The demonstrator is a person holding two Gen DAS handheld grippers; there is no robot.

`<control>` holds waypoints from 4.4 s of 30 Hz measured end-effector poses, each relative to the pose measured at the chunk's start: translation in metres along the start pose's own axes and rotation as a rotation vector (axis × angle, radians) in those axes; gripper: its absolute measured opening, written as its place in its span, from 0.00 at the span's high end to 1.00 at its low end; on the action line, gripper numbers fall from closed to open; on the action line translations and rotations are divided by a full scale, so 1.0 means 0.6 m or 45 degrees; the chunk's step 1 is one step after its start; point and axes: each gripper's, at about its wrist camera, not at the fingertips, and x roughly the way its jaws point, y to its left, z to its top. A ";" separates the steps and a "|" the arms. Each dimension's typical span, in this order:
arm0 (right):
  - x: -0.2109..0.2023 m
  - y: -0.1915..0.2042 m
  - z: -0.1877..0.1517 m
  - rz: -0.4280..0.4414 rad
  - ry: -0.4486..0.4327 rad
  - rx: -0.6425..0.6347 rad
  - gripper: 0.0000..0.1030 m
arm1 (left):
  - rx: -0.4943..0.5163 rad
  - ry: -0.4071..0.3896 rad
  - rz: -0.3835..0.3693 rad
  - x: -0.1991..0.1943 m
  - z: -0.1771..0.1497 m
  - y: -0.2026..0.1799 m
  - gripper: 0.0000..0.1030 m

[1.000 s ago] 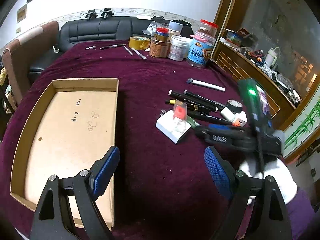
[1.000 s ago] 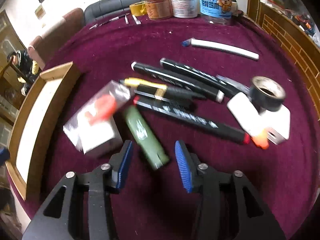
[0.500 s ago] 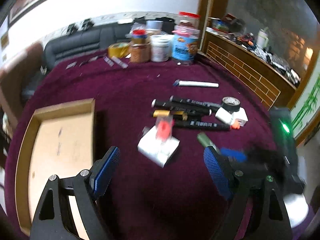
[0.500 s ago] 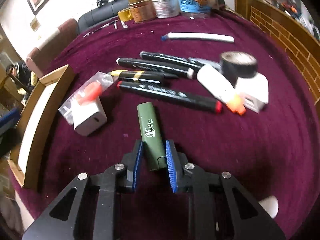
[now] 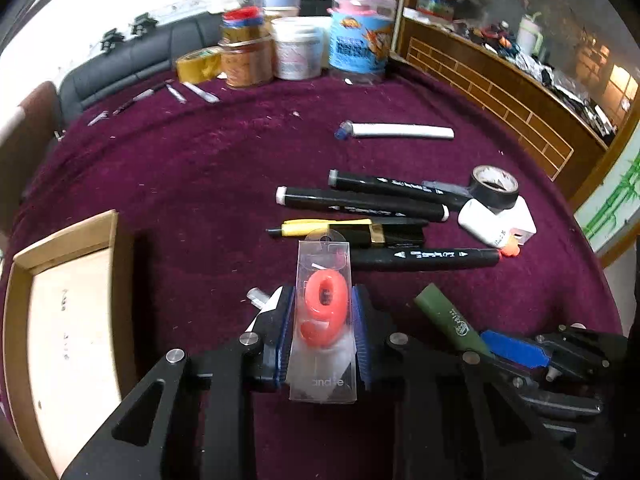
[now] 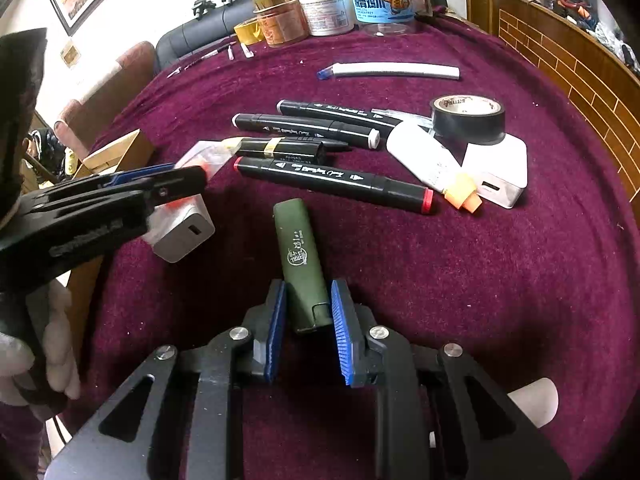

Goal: Organize rigid objects
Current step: 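Grasp pink candle package with left tool while right tool grasps green lighter, then carry candle package into cardboard tray with left tool while right tool drops lighter there, then grasp the white charger with the left tool, then grasp the black red-capped marker with the right tool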

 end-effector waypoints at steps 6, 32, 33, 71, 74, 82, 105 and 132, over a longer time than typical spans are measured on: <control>0.012 0.014 0.017 -0.053 0.015 -0.015 0.77 | -0.093 -0.130 -0.084 -0.078 -0.018 0.023 0.78; -0.002 0.220 0.114 0.504 0.036 0.008 0.82 | -0.674 -0.139 -0.143 -0.102 -0.083 0.331 0.78; 0.008 0.237 0.124 0.513 0.048 -0.003 0.82 | -0.679 -0.134 -0.142 -0.095 -0.076 0.337 0.78; -0.121 0.062 0.042 -0.132 -0.426 0.065 0.01 | -0.719 -0.197 -0.122 -0.131 -0.137 0.356 0.56; -0.141 0.023 0.013 -0.120 -0.433 0.118 0.01 | -0.634 -0.287 -0.120 -0.184 -0.119 0.290 0.41; -0.161 -0.050 -0.036 -0.028 -0.450 0.255 0.01 | -0.344 -0.203 -0.071 -0.151 -0.062 0.097 0.39; -0.157 -0.156 -0.025 -0.038 -0.421 0.279 0.01 | -0.384 0.074 0.008 0.012 -0.043 0.028 0.56; 0.046 0.019 0.079 0.131 0.235 -0.074 0.71 | -0.405 0.055 -0.204 0.002 -0.048 0.076 0.67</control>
